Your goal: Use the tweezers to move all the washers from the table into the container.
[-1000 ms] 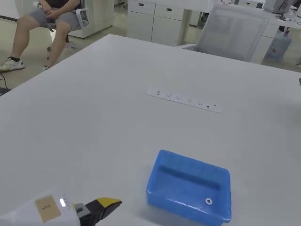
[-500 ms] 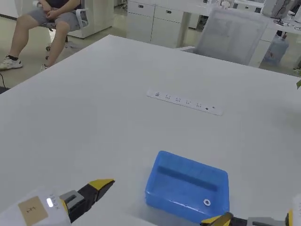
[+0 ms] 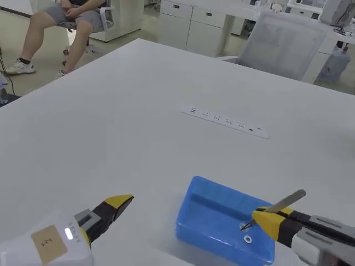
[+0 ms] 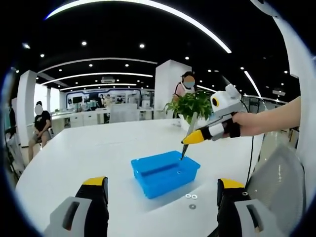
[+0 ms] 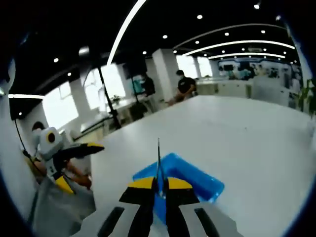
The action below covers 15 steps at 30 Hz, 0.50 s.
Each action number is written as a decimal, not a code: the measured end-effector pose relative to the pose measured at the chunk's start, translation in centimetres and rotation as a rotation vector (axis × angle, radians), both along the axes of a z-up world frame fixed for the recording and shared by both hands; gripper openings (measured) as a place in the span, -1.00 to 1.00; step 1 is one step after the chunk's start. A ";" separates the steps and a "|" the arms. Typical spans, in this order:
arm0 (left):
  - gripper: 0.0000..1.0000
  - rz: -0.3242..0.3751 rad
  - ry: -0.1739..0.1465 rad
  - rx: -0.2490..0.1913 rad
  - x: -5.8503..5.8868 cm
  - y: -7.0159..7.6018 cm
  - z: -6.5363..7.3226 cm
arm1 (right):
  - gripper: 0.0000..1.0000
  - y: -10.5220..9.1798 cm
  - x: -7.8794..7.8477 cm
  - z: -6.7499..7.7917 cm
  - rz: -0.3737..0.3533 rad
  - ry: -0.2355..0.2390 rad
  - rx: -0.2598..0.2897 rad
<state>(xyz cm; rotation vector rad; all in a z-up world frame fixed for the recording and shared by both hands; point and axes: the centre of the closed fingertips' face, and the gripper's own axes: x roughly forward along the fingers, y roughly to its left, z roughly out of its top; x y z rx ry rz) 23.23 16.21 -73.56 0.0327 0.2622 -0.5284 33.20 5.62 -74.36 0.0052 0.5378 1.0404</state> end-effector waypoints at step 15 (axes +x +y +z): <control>0.83 -0.013 0.021 -0.022 -0.1 -0.3 -0.1 | -0.93 0.6 2.0 -5.2 -0.026 0.089 -0.096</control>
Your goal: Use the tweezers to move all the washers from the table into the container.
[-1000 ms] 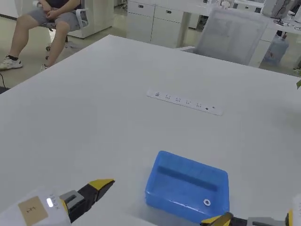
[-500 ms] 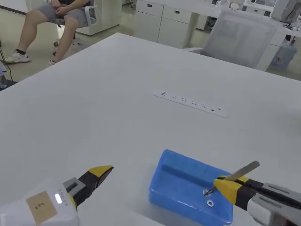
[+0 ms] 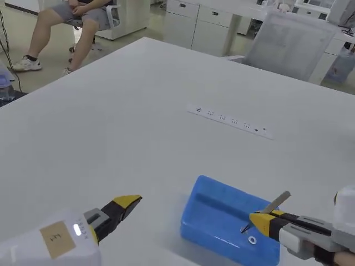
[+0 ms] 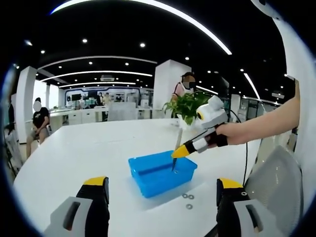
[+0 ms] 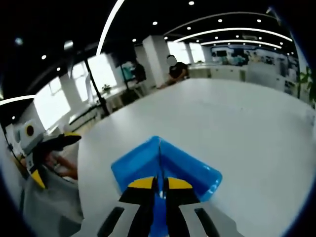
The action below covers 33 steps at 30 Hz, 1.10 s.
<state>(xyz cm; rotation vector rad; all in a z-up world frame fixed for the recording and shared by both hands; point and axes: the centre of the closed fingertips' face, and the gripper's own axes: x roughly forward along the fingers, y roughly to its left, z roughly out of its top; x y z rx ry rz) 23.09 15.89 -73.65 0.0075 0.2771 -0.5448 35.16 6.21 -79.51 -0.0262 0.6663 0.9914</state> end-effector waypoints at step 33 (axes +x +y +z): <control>0.72 -0.031 0.032 0.028 -0.3 -0.3 -0.9 | -0.96 -0.2 0.3 0.1 0.005 -0.134 -0.020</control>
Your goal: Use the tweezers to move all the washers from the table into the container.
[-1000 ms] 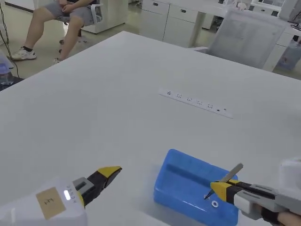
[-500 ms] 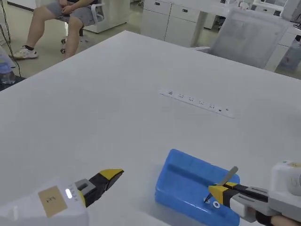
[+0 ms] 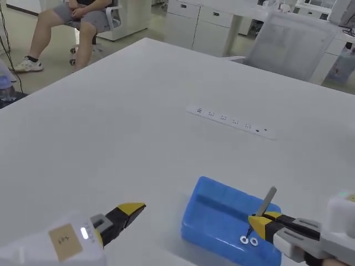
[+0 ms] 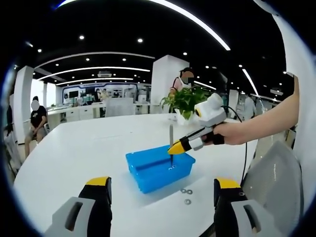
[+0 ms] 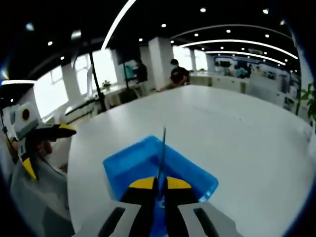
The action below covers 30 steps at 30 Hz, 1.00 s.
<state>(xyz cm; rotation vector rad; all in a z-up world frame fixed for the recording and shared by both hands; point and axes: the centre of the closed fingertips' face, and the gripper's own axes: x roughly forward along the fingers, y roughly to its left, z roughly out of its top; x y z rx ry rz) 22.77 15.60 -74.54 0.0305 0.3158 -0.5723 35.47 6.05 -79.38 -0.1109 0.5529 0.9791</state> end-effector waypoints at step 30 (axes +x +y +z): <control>0.44 -0.083 0.072 -0.051 -0.8 -1.2 -0.2 | -0.92 1.2 -9.0 -0.7 0.173 0.067 0.117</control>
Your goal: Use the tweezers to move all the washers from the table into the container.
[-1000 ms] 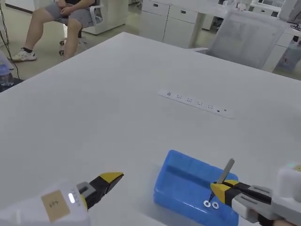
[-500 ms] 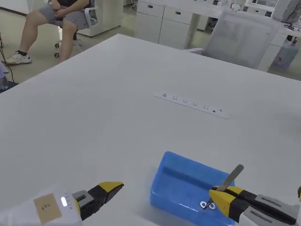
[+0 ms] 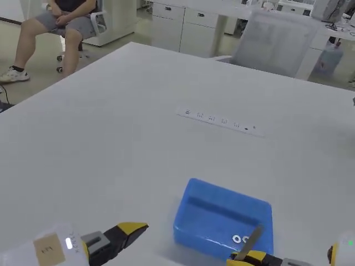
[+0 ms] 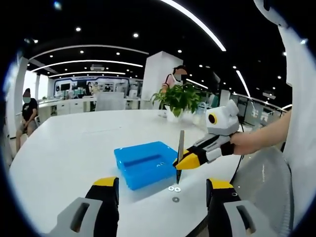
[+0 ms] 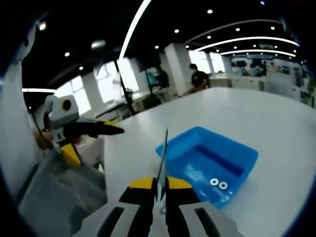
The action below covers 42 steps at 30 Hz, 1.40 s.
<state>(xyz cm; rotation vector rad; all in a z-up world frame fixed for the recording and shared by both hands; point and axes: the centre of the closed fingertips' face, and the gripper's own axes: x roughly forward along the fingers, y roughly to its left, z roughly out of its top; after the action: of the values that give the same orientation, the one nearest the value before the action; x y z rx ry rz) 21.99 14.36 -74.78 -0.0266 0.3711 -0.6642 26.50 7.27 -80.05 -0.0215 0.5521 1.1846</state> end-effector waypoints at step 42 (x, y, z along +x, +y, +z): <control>-0.67 -0.803 0.111 0.221 2.2 -7.5 1.1 | -0.92 0.8 -3.0 -1.9 0.260 -0.246 -0.194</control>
<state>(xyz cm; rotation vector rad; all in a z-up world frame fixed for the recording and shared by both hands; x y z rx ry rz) 24.15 6.84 -73.66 0.3122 0.5654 -1.4136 23.53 8.07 -81.95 -0.4104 0.4528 1.3534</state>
